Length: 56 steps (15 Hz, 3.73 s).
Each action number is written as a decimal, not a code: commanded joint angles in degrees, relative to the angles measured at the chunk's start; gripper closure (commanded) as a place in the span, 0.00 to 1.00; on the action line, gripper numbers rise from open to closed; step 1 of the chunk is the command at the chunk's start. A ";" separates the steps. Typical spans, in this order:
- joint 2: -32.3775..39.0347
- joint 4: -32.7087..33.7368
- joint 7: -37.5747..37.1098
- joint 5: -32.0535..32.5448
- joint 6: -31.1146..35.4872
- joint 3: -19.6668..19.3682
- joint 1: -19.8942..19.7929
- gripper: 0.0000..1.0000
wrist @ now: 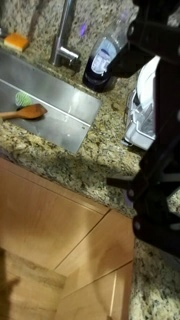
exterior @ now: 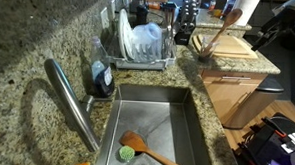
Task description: Move the dish soap to the right side of the counter
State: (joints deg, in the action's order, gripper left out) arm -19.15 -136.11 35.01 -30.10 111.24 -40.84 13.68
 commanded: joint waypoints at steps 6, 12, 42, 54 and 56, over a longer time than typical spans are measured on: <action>17.42 -0.47 5.84 -17.62 -8.29 6.41 -8.48 0.00; 14.71 -3.47 -8.39 -14.99 -15.01 20.51 -13.32 0.00; 27.28 -4.10 -55.32 -69.69 -5.88 41.58 -11.65 0.00; 37.49 14.29 -72.27 -93.71 -7.71 49.58 -5.25 0.00; 38.97 14.62 -70.83 -97.87 -7.60 50.04 -5.34 0.00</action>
State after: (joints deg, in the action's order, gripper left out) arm 19.00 -121.43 -37.47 -124.07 103.56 8.28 8.62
